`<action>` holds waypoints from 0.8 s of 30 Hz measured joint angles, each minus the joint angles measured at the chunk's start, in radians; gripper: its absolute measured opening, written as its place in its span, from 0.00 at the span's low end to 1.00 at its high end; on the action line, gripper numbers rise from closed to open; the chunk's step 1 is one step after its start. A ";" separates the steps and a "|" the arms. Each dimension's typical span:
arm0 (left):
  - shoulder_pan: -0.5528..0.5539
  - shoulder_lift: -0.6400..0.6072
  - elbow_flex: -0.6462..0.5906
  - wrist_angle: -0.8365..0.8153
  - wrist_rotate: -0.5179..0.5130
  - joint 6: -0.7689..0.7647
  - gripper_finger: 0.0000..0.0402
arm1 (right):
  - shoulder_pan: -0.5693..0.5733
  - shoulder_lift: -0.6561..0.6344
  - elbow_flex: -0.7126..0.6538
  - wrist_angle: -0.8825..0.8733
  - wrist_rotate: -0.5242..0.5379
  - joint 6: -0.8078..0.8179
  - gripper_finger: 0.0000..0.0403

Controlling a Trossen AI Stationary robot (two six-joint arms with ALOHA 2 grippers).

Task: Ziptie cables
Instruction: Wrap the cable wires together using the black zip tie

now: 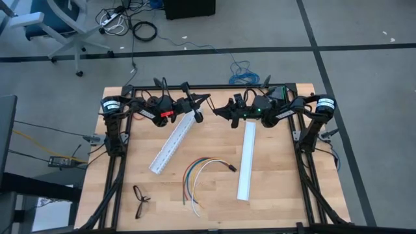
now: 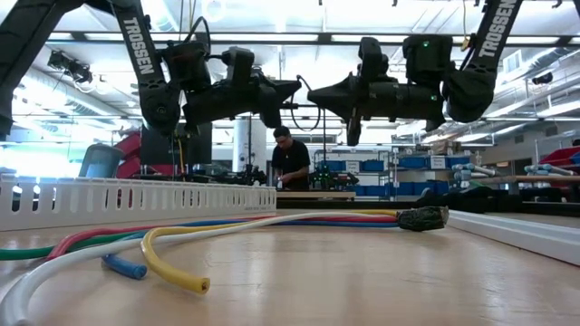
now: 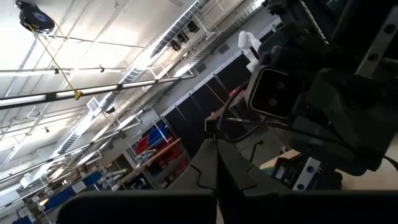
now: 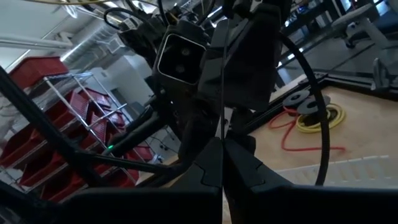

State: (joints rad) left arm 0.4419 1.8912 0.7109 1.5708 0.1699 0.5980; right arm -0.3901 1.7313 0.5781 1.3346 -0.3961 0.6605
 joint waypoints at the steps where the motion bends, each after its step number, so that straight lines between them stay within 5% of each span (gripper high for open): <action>1: 0.000 0.000 0.000 -0.001 0.000 0.000 0.00 | -0.001 0.000 0.000 -0.001 0.003 0.000 0.00; 24: -0.011 0.000 0.000 0.000 -0.001 -0.001 0.00 | -0.018 0.000 0.000 -0.017 0.025 0.038 0.00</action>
State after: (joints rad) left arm 0.4305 1.8908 0.7109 1.5703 0.1688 0.5972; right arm -0.4080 1.7313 0.5781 1.3172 -0.3711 0.6988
